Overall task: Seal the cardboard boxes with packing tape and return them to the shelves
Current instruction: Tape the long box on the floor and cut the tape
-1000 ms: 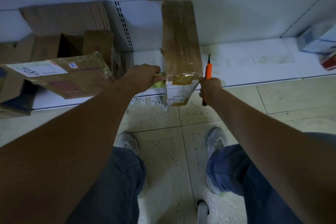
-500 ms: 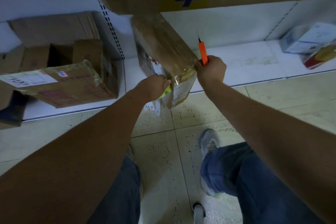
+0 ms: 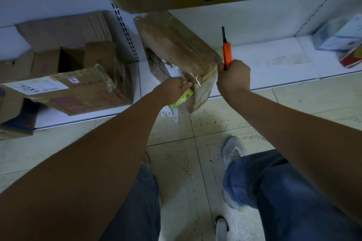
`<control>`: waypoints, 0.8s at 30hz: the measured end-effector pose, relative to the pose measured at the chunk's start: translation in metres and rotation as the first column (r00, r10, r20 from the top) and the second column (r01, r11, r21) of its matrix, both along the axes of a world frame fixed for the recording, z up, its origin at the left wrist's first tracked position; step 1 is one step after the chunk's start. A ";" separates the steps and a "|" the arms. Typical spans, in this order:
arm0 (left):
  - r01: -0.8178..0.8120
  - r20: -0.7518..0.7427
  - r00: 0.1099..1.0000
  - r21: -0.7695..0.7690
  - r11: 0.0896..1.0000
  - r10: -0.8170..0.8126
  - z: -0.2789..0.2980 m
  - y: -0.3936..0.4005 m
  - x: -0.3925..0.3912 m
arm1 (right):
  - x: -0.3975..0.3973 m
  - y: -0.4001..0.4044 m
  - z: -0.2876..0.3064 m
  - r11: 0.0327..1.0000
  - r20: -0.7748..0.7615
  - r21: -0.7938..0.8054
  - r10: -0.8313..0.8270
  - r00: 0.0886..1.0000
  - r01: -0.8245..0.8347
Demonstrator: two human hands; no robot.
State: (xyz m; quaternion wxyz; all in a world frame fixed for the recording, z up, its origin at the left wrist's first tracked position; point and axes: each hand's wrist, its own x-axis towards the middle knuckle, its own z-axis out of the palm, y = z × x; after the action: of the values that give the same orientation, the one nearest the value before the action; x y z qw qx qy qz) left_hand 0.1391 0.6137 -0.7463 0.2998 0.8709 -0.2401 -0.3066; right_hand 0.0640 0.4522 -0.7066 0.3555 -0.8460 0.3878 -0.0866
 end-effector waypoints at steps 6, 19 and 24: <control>-0.047 0.018 0.999 0.062 0.997 0.046 0.001 -0.007 -0.001 | 0.001 0.023 0.003 0.962 0.025 0.110 0.250 0.968 -0.251; -0.135 -0.186 0.976 -0.112 0.984 0.113 0.013 -0.022 -0.012 | 0.013 -0.011 -0.002 0.901 -0.177 -0.218 0.340 0.923 -0.374; -0.159 -0.337 0.939 -0.241 0.957 0.071 0.010 -0.006 -0.005 | 0.007 -0.010 0.005 0.898 -0.194 -0.132 0.391 0.900 -0.419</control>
State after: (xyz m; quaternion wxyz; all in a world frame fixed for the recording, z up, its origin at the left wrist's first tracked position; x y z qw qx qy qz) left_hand 0.1337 0.6073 -0.7367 0.4663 0.7732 -0.1743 -0.3929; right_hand 0.0706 0.4421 -0.7018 0.2591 -0.9398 0.2215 0.0259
